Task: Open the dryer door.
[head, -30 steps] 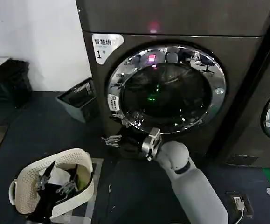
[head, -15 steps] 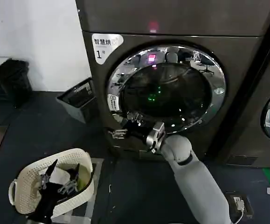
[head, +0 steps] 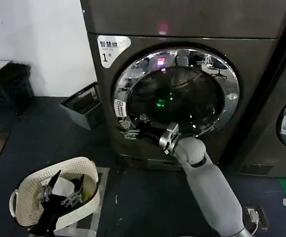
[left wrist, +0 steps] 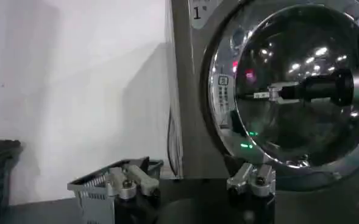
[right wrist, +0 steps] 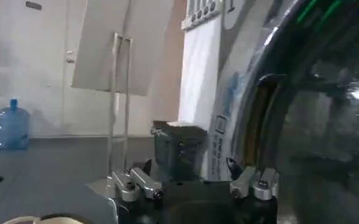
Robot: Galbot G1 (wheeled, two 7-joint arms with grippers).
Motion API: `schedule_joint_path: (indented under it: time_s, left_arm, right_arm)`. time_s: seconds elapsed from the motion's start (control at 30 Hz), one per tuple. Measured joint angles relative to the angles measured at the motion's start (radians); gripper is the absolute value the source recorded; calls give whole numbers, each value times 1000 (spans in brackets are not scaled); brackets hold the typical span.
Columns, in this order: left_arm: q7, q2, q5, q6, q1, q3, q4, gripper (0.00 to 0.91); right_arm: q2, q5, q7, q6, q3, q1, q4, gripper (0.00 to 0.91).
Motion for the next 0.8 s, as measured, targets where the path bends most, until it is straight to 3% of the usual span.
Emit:
schedule_joint_path:
  time_s: [0.8]
  left_arm:
    - [-4, -6, 17, 2, 8, 11, -10, 907]
  right_arm:
    - [28, -9, 114, -24, -46, 23, -23, 907]
